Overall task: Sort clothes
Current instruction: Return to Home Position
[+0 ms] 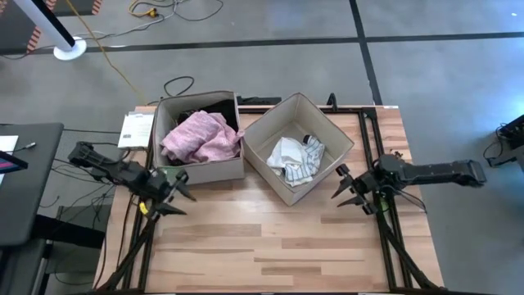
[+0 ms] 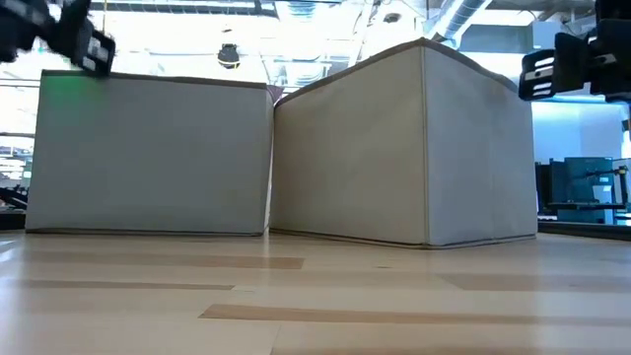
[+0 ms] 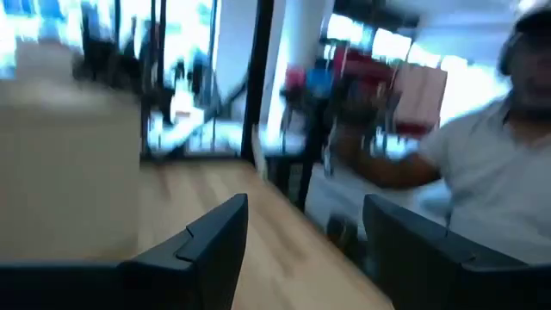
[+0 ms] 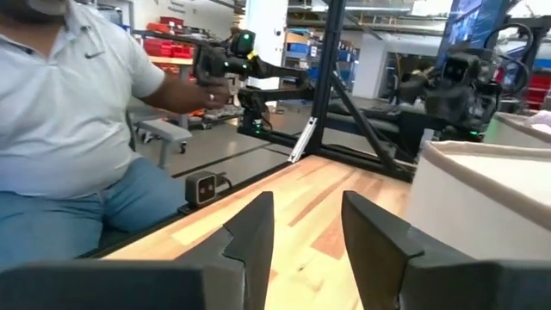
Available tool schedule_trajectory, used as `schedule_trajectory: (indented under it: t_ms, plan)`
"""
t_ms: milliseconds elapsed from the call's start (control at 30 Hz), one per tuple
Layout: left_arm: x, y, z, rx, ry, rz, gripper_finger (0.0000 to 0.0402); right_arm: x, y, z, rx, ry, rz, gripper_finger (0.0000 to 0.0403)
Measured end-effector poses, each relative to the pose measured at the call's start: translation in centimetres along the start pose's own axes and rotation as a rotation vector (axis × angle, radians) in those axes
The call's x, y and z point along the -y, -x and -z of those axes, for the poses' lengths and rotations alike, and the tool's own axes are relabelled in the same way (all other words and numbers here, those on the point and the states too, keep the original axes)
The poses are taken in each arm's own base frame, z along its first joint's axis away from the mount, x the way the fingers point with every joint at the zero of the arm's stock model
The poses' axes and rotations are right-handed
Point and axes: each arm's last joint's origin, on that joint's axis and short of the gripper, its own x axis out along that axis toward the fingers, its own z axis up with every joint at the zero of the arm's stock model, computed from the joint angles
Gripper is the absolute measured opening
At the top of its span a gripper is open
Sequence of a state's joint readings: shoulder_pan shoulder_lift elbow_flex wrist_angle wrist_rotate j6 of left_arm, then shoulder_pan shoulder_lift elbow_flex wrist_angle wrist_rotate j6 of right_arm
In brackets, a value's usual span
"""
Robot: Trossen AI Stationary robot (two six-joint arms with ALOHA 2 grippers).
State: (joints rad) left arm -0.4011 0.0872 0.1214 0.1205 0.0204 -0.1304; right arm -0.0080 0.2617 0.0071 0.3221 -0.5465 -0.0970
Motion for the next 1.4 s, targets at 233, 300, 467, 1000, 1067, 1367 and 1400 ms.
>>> schedule_trajectory:
  t_ms: [233, 300, 467, 1000, 1067, 1367, 1400]
  plan:
    - [-0.4, -0.1, 3.3, -0.115, 0.050, 0.003, 0.0224, -0.1, 0.1, 0.1, -0.008, -0.048, -0.046, 0.0133]
    - [-0.4, -0.1, 3.8, -0.118, 0.043, 0.012, 0.0224, -0.1, 0.1, 0.2, -0.017, -0.068, -0.048, 0.0129]
    - [-0.5, 0.0, 4.5, -0.186, -0.003, 0.008, 0.0224, 0.1, 0.1, 0.3, -0.024, -0.085, 0.007, 0.0121]
    - [-0.5, 0.0, 4.6, -0.188, -0.073, 0.017, 0.0224, 0.9, 0.3, 0.9, -0.075, -0.229, 0.258, 0.0118]
    - [-0.5, 0.0, 4.6, -0.188, -0.064, 0.016, 0.0224, 0.9, 0.3, 0.9, -0.068, -0.280, 0.260, 0.0118]
    - [-0.5, 0.0, 4.6, -0.189, -0.067, 0.016, 0.0224, 0.9, 0.3, 0.9, -0.065, -0.324, 0.264, 0.0118]
    - [-0.5, 0.0, 4.6, -0.189, -0.073, 0.017, 0.0224, 0.9, 0.3, 0.9, -0.065, -0.324, 0.264, 0.0118]
